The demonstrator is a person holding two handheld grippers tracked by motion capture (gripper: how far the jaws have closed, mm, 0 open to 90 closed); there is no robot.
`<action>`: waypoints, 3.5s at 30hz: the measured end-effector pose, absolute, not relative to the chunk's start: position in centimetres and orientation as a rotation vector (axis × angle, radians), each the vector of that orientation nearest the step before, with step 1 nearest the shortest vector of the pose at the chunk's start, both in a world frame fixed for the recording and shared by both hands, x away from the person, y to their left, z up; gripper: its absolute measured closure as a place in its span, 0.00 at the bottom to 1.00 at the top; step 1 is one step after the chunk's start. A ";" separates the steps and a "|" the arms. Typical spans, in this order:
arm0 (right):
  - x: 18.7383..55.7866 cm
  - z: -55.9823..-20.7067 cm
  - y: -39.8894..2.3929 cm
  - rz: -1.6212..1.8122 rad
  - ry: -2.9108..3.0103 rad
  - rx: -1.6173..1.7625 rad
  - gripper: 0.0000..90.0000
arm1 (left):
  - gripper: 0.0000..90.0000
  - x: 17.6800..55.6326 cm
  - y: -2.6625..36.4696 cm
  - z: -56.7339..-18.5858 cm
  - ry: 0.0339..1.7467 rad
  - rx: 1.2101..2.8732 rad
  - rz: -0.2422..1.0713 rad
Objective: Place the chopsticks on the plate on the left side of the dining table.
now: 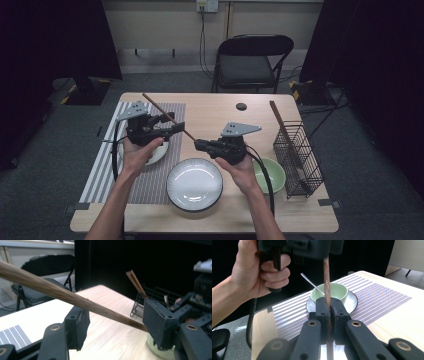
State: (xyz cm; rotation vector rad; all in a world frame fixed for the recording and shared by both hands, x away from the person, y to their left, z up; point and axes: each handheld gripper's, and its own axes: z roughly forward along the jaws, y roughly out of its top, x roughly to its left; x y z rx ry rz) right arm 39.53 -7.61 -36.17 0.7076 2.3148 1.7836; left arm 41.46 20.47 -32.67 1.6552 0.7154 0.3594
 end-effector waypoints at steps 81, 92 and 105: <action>38.4 -35.4 -8.7 1.682 2.400 0.692 0.96 | 0.33 42.4 25.5 -35.7 0.881 1.678 0.449; 38.7 -35.5 -8.7 1.666 2.397 0.719 0.96 | 0.29 41.4 23.7 -35.2 0.702 1.743 0.418; 38.6 -35.2 -9.1 1.640 2.390 0.755 0.96 | 0.23 41.4 21.8 -36.7 0.633 1.872 0.443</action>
